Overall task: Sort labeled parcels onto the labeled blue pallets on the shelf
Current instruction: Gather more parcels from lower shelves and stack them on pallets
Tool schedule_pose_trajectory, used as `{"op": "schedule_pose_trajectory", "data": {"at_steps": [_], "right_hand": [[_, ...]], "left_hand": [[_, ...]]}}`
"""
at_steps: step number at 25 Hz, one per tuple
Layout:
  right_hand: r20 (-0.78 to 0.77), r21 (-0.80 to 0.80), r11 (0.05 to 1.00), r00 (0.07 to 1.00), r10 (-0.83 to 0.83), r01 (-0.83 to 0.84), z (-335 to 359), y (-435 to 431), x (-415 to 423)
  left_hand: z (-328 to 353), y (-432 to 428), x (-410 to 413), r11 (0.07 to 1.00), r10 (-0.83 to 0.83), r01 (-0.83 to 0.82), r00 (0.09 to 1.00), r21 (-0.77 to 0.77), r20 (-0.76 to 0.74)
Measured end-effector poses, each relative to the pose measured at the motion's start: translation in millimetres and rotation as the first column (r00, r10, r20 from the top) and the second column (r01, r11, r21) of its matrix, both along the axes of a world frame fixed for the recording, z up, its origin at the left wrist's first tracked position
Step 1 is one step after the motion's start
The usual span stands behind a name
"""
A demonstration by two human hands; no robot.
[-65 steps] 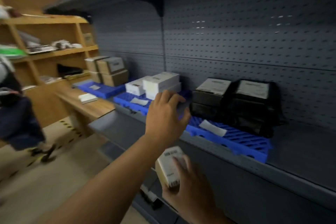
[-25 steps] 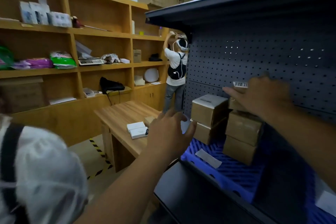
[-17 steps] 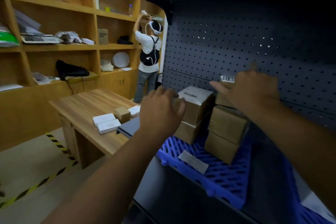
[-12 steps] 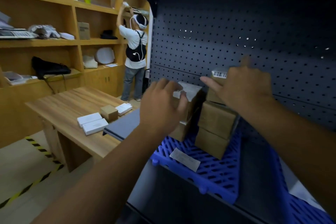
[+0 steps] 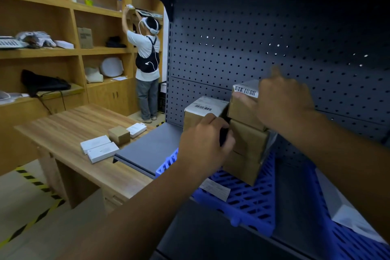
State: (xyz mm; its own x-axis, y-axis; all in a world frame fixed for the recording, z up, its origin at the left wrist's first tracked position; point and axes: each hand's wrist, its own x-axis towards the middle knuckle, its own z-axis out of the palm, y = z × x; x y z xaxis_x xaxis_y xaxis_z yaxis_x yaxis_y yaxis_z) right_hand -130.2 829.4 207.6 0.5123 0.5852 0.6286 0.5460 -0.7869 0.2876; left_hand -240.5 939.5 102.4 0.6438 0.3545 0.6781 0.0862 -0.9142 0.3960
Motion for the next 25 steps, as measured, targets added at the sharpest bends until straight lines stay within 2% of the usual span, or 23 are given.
{"op": "schedule_pose_trajectory", "data": {"at_steps": [9, 15, 19, 25], "right_hand": [[0.052, 0.000, 0.999, 0.998, 0.032, -0.032, -1, -11, -7], [0.075, 0.058, 0.995, 0.994, 0.080, -0.085, -4, -24, -10], [0.094, 0.121, 0.991, 0.995, 0.043, -0.054, -4, -47, -4], [0.075, 0.230, 0.965, 0.986, -0.148, 0.127, -13, -131, 16]], "left_hand": [[0, 1, -6, 1.000, 0.009, -0.009, 1.000, -0.009, 0.009], [16, -7, -11, 0.999, -0.031, 0.030, 0.996, 0.013, 0.082], [38, -39, -4, 0.985, -0.162, 0.148, 0.971, 0.091, 0.174], [45, -106, 29, 0.908, -0.416, 0.399, 0.893, 0.129, 0.170]]}}
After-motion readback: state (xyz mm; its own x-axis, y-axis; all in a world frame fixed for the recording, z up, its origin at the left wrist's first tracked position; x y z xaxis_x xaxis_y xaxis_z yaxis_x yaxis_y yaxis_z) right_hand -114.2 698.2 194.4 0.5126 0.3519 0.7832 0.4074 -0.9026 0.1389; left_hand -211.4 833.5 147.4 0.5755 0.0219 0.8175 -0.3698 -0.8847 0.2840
